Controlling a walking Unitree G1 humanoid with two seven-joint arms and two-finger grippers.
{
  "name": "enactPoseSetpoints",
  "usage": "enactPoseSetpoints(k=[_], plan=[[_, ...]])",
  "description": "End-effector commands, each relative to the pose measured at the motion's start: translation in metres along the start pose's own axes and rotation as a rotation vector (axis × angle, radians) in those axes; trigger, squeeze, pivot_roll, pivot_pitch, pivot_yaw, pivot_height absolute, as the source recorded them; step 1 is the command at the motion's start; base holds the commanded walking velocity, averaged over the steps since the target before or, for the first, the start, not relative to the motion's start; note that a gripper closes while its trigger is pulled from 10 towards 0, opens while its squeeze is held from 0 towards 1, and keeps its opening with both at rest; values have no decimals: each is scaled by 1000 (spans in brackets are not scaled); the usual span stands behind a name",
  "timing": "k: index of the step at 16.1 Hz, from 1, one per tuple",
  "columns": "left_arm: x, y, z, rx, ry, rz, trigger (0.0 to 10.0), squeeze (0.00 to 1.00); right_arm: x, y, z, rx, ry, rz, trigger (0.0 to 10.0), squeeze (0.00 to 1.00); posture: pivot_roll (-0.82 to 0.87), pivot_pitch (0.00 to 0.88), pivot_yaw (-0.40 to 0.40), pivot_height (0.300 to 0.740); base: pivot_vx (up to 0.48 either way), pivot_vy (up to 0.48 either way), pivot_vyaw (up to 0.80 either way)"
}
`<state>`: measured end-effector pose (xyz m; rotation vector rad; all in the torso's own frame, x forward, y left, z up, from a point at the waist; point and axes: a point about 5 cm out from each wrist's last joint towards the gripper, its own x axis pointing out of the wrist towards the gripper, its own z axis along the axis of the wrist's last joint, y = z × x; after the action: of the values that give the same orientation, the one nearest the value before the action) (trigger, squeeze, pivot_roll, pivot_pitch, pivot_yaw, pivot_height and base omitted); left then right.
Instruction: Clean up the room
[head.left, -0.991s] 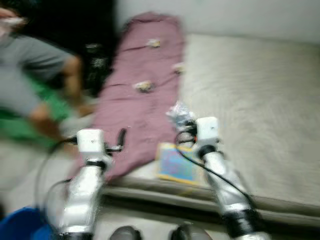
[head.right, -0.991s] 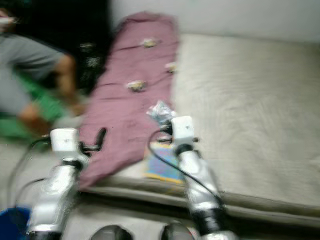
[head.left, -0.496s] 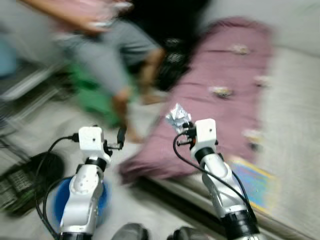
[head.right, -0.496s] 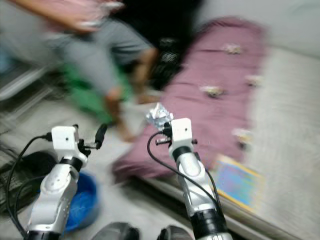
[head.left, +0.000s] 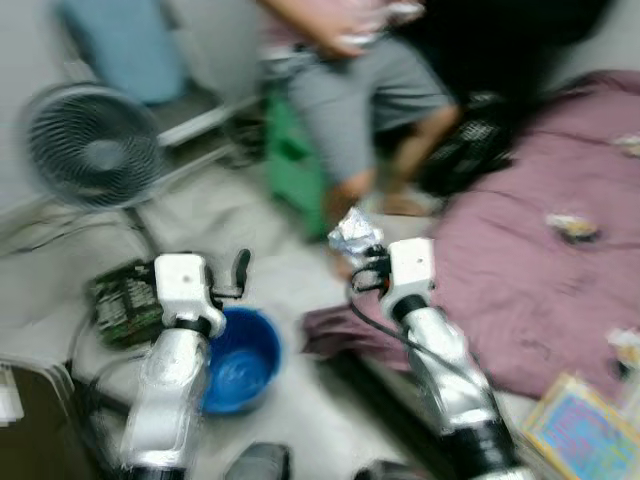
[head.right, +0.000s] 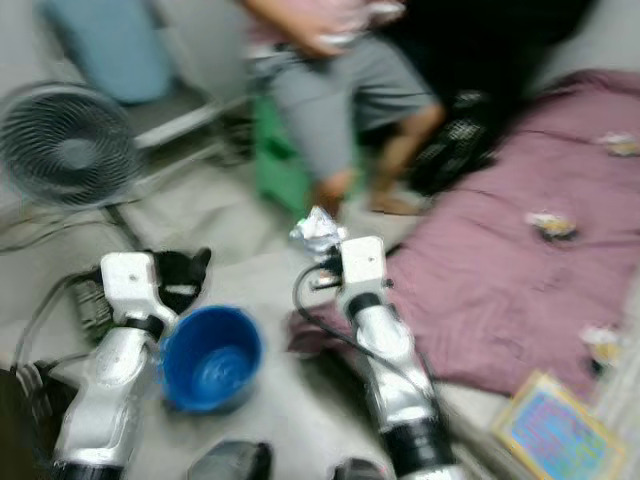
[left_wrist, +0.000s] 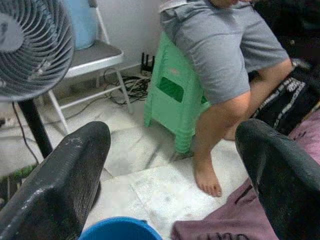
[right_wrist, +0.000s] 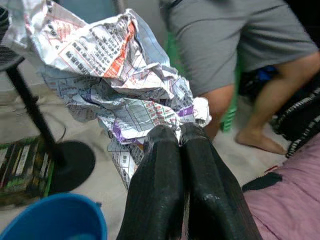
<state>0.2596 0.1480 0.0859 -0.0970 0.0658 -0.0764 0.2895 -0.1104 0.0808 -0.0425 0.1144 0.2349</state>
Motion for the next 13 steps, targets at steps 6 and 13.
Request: enactPoseSetpoints(k=[6, 13], plan=[[0, 4, -3, 33, 15, 15, 10000, 0, 2, 2, -1, 4, 8, 7, 10000, 0, 19, 46, -24, 740, 0, 0, 800], [2, 0, -4, 20, 15, -8, 10000, 0, 2, 2, -2, -2, 10, 5, 10000, 0, 11, 44, -23, 740, 0, 0, 800]])
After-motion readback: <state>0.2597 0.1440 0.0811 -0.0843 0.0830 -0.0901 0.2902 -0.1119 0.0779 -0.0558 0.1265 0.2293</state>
